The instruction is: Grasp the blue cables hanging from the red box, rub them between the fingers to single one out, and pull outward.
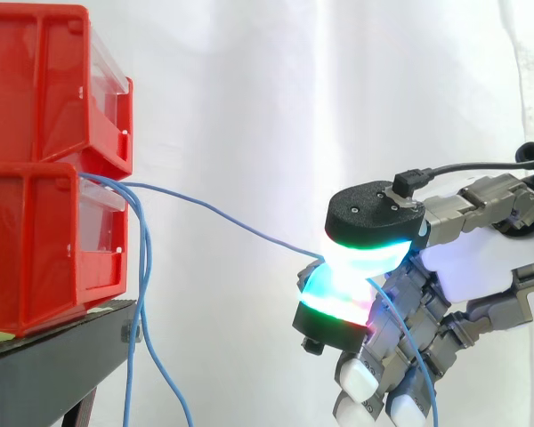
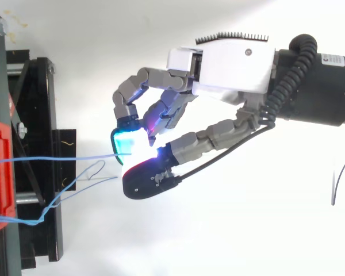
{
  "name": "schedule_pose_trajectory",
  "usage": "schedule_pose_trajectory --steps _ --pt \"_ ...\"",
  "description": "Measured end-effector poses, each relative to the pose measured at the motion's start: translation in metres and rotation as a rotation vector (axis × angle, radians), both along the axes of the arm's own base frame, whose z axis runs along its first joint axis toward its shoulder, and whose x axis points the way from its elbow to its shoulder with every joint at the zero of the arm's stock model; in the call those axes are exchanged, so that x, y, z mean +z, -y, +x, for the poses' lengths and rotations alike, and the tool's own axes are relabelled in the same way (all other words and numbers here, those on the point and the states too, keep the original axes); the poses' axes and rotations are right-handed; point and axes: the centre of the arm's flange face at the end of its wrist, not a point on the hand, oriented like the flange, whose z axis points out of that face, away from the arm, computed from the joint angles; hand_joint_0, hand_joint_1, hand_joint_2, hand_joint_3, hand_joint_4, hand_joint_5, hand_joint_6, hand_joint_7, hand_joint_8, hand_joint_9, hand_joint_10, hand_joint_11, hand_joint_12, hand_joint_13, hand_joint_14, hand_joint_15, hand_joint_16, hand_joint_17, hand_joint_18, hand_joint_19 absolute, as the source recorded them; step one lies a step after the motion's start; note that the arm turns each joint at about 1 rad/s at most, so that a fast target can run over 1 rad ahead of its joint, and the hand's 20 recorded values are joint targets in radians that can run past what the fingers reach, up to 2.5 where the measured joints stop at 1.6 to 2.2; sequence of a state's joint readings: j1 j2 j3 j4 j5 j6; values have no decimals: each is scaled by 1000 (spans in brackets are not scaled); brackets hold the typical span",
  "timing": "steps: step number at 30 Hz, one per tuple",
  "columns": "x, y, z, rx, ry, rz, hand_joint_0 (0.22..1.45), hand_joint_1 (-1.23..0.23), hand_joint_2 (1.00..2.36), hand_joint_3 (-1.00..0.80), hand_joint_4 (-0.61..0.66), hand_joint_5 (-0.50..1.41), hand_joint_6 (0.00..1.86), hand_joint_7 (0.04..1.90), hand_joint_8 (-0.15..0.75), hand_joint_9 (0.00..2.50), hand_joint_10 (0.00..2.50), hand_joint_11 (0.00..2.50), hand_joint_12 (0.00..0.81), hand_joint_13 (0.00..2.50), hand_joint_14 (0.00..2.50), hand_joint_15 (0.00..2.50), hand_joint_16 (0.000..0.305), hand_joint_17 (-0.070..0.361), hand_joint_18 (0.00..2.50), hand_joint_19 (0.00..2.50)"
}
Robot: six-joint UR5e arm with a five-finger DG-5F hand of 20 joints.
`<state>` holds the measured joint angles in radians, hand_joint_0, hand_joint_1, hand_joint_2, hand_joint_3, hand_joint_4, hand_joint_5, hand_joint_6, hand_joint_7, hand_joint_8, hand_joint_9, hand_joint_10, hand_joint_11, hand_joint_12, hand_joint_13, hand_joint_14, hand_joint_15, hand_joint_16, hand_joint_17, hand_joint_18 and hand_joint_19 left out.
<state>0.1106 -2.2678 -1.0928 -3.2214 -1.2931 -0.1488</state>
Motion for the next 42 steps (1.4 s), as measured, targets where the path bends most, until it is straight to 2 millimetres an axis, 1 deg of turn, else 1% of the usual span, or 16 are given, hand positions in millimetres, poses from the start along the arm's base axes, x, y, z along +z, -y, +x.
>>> schedule_pose_trajectory --steps 21,42 --pt "0 0 0 0 1 0 588 -803 1094 18 9 -83 905 1232 369 1012 8 324 471 794 10 340 62 140 853 321" --pt "1 0 0 0 1 0 585 -801 1100 19 11 -83 905 1240 372 1011 8 325 472 794 10 338 63 141 857 322"
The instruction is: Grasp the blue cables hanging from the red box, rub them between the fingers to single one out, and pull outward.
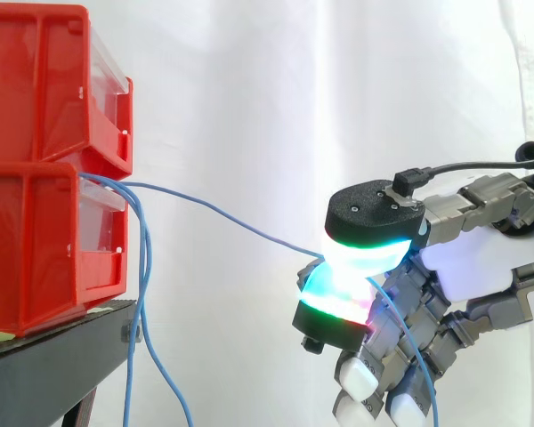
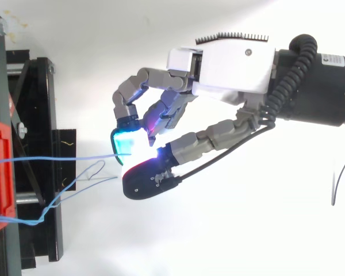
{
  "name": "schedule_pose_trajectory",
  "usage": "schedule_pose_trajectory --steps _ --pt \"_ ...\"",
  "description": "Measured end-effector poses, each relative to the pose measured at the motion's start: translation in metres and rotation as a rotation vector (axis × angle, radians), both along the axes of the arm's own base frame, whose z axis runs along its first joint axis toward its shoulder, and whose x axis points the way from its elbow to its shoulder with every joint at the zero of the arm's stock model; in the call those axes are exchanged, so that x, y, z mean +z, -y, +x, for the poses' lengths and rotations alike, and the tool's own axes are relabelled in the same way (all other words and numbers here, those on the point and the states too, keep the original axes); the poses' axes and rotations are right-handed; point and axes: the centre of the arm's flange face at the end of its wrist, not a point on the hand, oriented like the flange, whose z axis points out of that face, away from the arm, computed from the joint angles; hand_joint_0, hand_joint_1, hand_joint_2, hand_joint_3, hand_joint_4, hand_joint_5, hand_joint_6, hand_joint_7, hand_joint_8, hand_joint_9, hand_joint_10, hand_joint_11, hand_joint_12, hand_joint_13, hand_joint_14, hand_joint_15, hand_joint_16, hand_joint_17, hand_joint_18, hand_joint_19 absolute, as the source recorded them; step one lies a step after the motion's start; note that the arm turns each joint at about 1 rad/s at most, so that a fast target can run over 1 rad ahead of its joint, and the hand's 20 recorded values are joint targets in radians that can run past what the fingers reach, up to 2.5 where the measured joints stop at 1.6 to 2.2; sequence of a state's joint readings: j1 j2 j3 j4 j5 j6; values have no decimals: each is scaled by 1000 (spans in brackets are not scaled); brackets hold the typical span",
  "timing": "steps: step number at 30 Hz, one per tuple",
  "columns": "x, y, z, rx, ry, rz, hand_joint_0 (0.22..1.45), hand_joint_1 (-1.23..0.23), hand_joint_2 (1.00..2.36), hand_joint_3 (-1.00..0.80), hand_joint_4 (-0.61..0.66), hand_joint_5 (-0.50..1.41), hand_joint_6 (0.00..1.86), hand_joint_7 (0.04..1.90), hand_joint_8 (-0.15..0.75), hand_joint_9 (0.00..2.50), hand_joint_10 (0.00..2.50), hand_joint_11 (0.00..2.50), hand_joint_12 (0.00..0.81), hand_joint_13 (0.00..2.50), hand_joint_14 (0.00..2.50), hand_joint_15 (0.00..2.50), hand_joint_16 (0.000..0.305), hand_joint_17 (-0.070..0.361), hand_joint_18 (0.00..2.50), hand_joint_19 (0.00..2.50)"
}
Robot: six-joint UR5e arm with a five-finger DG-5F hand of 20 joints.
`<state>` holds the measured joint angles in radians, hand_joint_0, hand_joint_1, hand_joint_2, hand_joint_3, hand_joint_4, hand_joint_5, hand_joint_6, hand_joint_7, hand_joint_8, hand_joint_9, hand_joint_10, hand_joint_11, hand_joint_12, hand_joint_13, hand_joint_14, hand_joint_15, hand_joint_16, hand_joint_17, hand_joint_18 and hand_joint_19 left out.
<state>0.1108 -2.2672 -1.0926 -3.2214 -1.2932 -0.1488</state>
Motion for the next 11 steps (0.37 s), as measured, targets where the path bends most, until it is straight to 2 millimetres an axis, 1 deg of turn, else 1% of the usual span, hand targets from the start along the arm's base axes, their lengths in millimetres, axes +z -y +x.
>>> schedule_pose_trajectory --steps 11 --pt "0 0 0 0 0 0 585 -802 1100 17 10 -83 905 1237 374 1012 8 330 471 793 10 335 63 141 856 323"
